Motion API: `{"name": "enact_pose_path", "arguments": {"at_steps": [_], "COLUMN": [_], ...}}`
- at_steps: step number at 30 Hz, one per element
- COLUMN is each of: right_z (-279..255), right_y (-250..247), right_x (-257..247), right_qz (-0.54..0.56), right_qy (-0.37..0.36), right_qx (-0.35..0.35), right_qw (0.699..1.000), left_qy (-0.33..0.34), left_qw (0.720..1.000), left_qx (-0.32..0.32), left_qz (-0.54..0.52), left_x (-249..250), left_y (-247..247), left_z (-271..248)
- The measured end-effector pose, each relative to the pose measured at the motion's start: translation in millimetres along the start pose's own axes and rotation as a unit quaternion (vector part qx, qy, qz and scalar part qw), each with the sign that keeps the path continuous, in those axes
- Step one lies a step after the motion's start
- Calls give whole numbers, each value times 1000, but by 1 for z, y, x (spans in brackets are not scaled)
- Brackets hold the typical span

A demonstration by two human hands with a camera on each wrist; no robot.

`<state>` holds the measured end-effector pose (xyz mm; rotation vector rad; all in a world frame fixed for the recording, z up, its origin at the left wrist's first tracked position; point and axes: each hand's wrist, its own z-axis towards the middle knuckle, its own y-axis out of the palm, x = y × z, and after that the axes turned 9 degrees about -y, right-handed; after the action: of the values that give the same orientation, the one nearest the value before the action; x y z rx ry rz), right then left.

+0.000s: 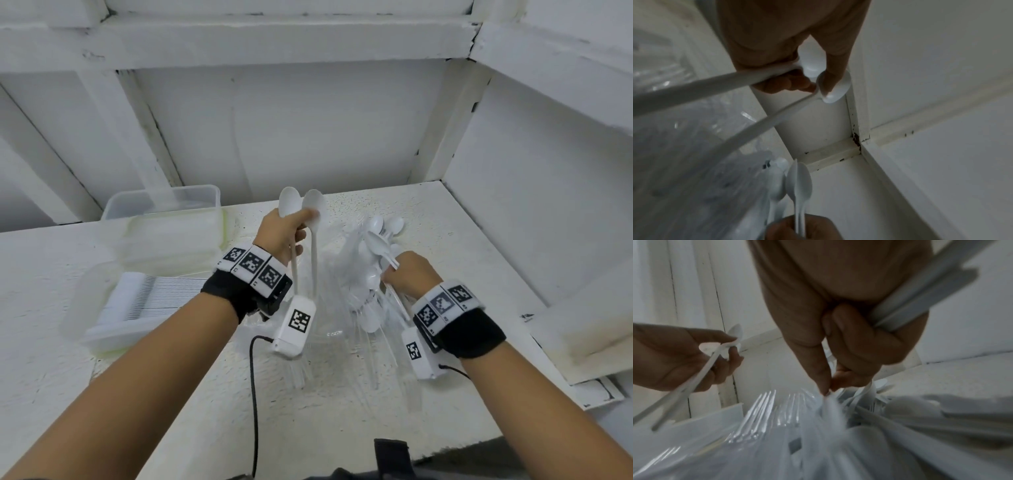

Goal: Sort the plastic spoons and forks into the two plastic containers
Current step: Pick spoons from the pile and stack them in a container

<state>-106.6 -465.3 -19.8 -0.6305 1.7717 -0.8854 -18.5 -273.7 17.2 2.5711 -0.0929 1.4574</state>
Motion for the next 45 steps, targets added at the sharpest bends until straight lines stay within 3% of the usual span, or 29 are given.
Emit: {"name": "enact_pose_path", "arguments": {"at_steps": [4,7,14,17,19,21,23,24,26,29,34,37,45], "right_z": [-11,-19,-29,-34,-36,-38,-38,-38,-39,-42,-46,-47,-46], "right_y": [-8,-12,-10,-6,-5,-5,-5,-5,-4,-4,-5,-5,-4], "right_x": [1,2,5,3,3,5,9,12,16,22,25,25,19], "right_qz": [59,198,480,549,568,559,542,536,517,503,513,505,487], "right_qy": [-17,-26,66,74,64,57,64,68,78,111,122,120,108], "right_qx": [38,75,144,143,146,151,158,164,178,194,190,188,187], "right_qw": [997,977,863,820,807,814,823,826,833,835,828,834,846], "left_qy": [-105,-133,-163,-115,-38,67,132,149,162,142,116,112,118], "left_qw": [980,969,970,986,990,948,870,837,804,798,745,733,765], "left_qx": [-41,-78,-115,-112,-97,-89,-85,-78,-69,-67,-83,-92,-89], "left_qz": [-163,-195,-142,-51,98,299,468,521,569,582,652,664,627], "left_x": [0,-4,-16,-18,-18,-18,-19,-19,-22,-27,-38,-44,-47], "left_y": [2,5,28,45,56,68,79,84,90,98,114,121,116], "left_z": [0,0,-1,-4,-2,0,1,2,9,20,28,30,29]}}
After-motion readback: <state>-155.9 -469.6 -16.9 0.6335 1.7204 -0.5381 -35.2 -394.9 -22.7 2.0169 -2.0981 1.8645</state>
